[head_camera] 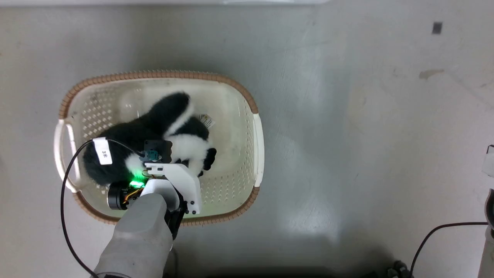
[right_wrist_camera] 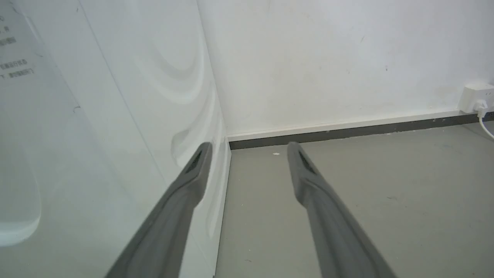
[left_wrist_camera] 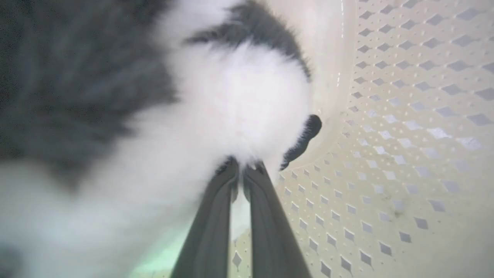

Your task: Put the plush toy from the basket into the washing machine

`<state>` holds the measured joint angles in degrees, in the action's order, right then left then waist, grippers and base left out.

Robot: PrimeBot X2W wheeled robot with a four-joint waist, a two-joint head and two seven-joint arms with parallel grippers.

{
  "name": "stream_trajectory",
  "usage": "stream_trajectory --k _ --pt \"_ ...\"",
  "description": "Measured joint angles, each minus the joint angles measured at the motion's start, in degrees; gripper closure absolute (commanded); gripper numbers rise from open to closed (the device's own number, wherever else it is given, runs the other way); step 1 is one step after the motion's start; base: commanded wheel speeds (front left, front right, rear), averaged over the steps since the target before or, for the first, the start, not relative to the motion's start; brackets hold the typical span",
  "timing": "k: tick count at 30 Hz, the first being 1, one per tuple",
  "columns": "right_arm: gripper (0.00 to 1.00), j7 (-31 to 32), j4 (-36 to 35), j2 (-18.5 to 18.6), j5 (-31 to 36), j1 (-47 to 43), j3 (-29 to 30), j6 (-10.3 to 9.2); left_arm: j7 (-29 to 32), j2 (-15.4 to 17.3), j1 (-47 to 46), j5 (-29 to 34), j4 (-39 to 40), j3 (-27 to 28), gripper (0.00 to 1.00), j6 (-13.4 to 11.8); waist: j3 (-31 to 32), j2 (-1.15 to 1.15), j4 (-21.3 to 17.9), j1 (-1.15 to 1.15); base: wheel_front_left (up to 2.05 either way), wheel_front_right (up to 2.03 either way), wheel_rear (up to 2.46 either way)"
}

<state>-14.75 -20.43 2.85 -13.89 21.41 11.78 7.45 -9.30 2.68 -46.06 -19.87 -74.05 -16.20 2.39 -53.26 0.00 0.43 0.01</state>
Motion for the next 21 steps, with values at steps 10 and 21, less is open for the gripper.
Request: stream_trajectory --k 10,21 --pt "0.00 0.00 3.22 -0.01 -1.34 -1.38 -1.05 0.00 -4.74 0.09 1.96 -0.54 0.23 -2.32 1.00 1.91 8.48 0.00 0.14 0.00 0.00 0.00 0.00" --pt "0.00 0.00 6.87 0.00 -2.29 -6.53 -2.03 0.00 -5.33 0.14 11.00 -0.35 9.15 -1.85 1.00 2.21 19.99 0.00 0.97 -0.01 0.00 0.00 0.00"
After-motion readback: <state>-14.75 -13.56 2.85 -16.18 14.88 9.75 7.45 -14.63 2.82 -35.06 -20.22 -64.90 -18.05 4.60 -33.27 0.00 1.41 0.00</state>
